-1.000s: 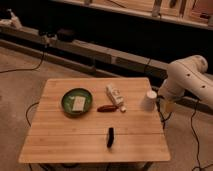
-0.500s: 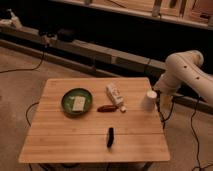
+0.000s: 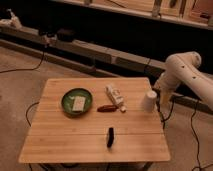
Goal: Place the pepper on the white sponge
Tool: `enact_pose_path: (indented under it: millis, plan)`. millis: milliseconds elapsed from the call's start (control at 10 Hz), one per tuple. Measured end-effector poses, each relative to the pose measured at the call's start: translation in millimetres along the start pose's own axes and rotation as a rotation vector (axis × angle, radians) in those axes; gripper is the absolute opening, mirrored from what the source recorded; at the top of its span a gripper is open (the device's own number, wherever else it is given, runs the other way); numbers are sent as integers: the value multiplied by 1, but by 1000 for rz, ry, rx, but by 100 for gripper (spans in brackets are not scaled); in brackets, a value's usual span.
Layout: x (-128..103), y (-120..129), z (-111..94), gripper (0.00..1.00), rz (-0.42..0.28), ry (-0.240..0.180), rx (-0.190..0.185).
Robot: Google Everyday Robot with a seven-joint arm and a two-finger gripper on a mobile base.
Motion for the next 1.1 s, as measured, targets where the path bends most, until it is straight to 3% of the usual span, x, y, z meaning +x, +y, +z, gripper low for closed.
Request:
enact_pose_path:
  millis: [500, 900, 1100]
  plan:
    - [4, -14, 19, 65, -25, -39, 33]
    - [-10, -13, 37, 65, -41, -91, -19]
    - [-14, -17, 46, 65, -45, -124, -22]
